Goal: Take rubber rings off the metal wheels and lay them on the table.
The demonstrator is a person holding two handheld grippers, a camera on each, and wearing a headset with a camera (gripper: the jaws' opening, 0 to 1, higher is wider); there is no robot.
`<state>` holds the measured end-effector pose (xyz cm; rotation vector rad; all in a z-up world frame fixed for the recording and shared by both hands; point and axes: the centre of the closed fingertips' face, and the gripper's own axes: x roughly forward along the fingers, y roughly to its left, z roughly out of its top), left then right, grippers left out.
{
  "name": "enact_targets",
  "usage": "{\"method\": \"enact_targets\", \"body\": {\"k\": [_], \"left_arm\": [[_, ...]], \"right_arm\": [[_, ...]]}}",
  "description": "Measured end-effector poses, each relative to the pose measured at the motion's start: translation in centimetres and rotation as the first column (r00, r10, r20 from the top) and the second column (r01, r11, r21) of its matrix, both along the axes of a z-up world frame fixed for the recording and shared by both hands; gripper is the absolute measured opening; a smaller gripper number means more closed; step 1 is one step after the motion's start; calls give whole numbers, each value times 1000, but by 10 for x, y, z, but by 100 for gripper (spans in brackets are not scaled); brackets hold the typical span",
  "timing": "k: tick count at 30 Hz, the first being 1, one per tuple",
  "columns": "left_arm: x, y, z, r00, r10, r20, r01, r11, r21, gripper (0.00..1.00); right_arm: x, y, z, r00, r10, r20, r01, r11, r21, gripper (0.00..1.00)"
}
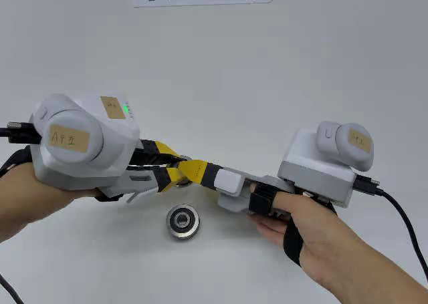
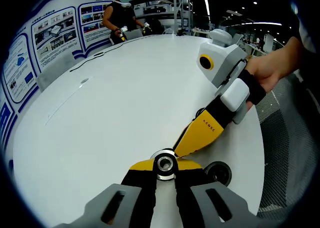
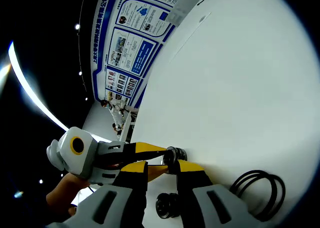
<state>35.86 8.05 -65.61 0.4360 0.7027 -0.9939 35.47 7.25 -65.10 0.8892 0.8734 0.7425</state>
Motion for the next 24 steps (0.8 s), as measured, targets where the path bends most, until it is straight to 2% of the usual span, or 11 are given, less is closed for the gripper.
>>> {"method": "enact_targets", "body": {"k": [7, 14, 24], "left_arm": [[1, 0, 1, 1000, 0, -1, 0, 1000, 1, 13], [2, 0, 2, 1000, 0, 0, 0, 1000, 2, 13], [2, 0, 2, 1000, -11, 0, 11, 1000, 20, 13]], "right_arm": [[3, -6, -14, 1000, -7, -5, 7, 997, -71, 4], [3, -6, -12, 1000, -8, -10, 7, 997, -73, 2], [4, -3, -7, 1000, 7, 10, -6, 995, -100, 1]]}}
